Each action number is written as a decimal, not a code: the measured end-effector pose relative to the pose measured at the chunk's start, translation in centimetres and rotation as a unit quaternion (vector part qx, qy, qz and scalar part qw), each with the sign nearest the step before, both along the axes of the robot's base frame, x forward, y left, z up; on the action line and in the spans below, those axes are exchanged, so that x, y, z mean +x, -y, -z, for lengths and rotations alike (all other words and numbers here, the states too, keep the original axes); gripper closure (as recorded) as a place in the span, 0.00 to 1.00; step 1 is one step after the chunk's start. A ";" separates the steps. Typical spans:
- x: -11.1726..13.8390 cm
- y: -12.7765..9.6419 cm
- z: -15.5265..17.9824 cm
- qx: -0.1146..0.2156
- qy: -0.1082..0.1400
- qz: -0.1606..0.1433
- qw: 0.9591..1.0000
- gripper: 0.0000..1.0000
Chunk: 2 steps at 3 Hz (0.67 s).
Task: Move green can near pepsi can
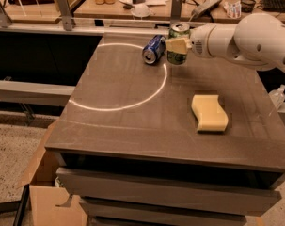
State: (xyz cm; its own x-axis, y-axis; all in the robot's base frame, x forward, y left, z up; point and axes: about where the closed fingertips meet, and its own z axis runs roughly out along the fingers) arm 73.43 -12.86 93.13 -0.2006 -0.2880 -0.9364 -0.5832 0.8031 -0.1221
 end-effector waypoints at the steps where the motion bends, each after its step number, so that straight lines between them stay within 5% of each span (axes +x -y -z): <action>1: 1.8 -0.6 0.9 0.005 -0.014 0.000 1.000 1.00; 2: 3.0 -1.2 2.1 0.005 -0.028 0.002 1.000 0.85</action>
Offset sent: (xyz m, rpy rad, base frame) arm 0.0436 0.0149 -0.0375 0.0088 0.0950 -0.0174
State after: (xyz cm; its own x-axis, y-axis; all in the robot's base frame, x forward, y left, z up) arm 76.38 -11.63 90.98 -0.2542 -0.2782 -0.9263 -0.5862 0.8061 -0.0812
